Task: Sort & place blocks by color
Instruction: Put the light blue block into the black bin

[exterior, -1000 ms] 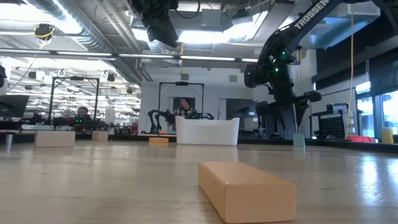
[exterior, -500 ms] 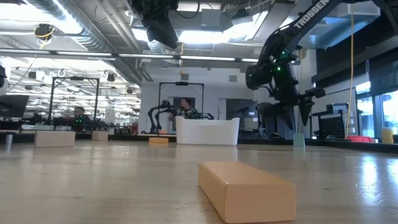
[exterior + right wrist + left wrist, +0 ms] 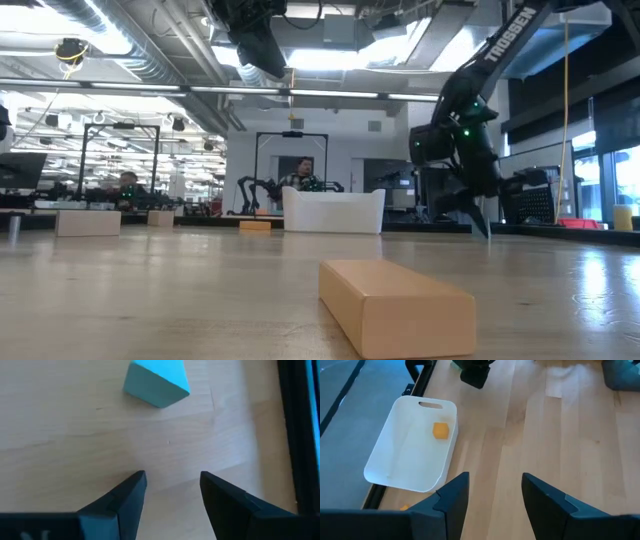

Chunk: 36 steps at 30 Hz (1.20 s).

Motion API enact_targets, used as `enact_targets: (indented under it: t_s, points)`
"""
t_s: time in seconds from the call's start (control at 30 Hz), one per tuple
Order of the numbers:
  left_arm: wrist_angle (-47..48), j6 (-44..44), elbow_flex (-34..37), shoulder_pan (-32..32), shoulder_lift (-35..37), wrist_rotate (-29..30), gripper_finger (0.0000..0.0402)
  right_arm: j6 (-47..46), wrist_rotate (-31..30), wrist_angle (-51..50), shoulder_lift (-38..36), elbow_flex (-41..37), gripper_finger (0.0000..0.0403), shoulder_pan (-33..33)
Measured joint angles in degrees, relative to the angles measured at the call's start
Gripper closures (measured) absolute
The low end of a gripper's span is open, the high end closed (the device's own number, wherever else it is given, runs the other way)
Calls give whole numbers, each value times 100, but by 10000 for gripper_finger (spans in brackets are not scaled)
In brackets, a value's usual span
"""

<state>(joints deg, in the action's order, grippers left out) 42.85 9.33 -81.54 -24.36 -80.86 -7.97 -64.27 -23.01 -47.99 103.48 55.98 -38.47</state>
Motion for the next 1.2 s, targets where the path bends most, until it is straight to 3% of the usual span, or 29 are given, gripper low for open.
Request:
enact_targets:
  t_s: [0.17,0.53,1.2]
  points:
    - [0,23,0,0,0,-11,227,-39,-324,194,22,185,206,10]
    - [0,-67,0,0,0,-20,227,-1259,-1628,318,13,191,206,188]
    - [0,-75,0,0,0,-25,227,-1268,-1780,1882,15,-587,206,198]
